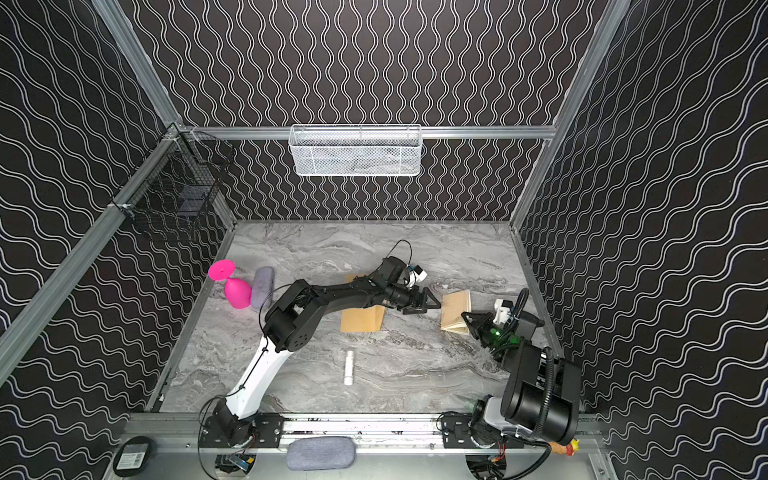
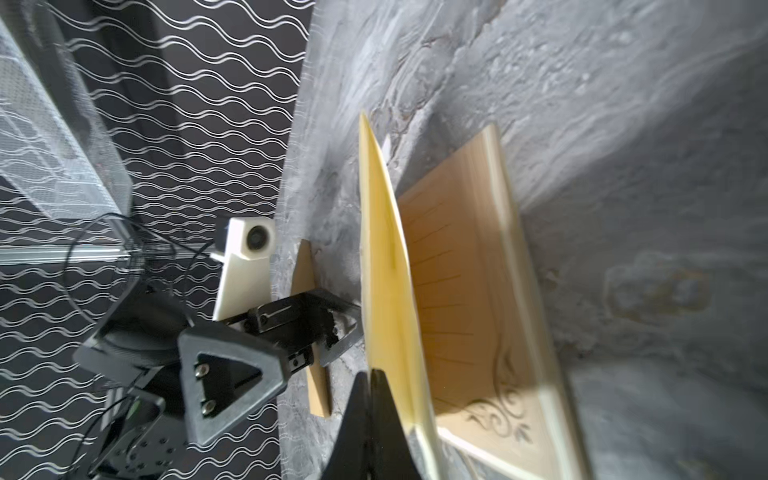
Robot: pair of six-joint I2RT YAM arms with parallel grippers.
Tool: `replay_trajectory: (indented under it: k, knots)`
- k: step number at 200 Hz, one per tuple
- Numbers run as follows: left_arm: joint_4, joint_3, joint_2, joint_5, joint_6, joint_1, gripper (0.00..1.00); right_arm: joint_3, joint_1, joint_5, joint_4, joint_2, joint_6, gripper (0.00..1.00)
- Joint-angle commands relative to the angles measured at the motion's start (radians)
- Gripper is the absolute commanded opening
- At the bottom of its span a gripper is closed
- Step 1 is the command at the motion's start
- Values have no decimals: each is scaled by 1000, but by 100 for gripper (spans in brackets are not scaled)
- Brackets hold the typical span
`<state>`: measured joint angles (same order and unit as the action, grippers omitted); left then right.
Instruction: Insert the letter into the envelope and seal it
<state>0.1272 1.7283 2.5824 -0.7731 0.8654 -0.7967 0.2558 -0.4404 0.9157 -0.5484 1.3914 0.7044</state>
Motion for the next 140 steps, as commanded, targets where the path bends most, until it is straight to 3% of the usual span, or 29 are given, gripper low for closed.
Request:
replay_trajectory:
  k: [1,73,111,140]
  knots:
    - [38,-8,14,-11,50,1,86,-32,0,57,-181,1,92,0]
    - [145,-46,25,-35,120,0,86,-85,36,137,-529,78,294,0]
    - [184,-58,21,-45,139,0,84,-91,80,121,-542,99,299,0]
    - [223,-70,17,-52,157,1,74,-88,103,101,-513,141,274,0]
